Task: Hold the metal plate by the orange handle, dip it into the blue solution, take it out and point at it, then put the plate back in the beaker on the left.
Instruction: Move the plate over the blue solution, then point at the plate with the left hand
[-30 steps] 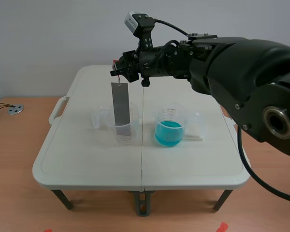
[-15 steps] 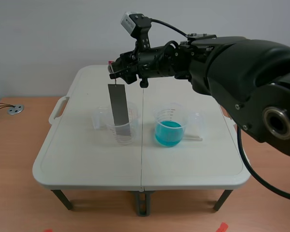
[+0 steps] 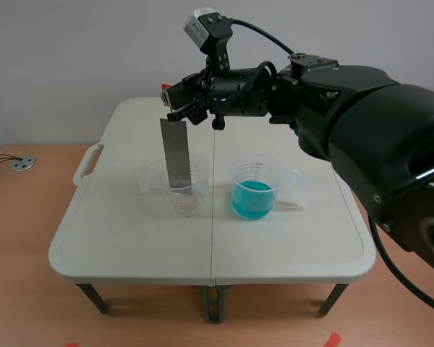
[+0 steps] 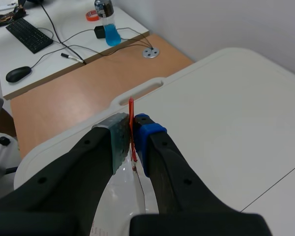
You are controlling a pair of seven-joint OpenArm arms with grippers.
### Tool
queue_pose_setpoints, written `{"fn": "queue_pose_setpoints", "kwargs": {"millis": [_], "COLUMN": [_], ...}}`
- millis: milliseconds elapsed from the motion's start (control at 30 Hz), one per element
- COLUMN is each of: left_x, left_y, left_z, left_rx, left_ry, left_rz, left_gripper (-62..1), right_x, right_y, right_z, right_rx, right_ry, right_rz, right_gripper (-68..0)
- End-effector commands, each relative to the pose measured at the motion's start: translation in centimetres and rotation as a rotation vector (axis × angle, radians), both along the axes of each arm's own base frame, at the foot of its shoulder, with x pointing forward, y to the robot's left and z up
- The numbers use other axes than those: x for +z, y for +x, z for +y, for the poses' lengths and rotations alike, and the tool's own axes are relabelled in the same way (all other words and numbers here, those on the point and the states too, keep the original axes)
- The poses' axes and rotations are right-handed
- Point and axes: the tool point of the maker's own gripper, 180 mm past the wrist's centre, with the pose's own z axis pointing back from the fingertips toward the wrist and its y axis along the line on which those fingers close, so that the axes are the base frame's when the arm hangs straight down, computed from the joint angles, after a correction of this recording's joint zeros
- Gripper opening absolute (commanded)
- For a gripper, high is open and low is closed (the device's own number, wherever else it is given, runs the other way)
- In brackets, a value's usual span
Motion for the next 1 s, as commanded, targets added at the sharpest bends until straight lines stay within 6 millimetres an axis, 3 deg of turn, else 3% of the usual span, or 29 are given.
{"fn": "queue_pose_setpoints", "kwargs": {"millis": [0, 467, 833, 967], "left_x": [0.6, 0.6, 0.7, 0.9], "left_y": [0.5, 0.5, 0.6, 1.6], "left_z": [-0.5, -0.5, -0.5, -0.5], "left_rx": [0.000, 0.001, 0.003, 0.003], "left_ry": [-0.022, -0.022, -0.026, -0.025], "left_rz": [-0.023, -0.023, -0.026, -0.053], "left_gripper": [-59.7, -59.7, -59.7, -59.7], "right_x": [3.0, 7.3, 12.6, 14.3], "right_y": [0.5, -2.1, -3.7, -4.6], "right_z": [0.2, -1.2, -3.5, -4.6], "right_rx": [0.015, 0.056, 0.077, 0.091], "right_ry": [0.032, 0.007, 0.036, 0.047], "right_rz": [-0.070, -0.249, -0.363, -0.393], "right_gripper": [-66.4, -66.4, -66.4, -66.4]}}
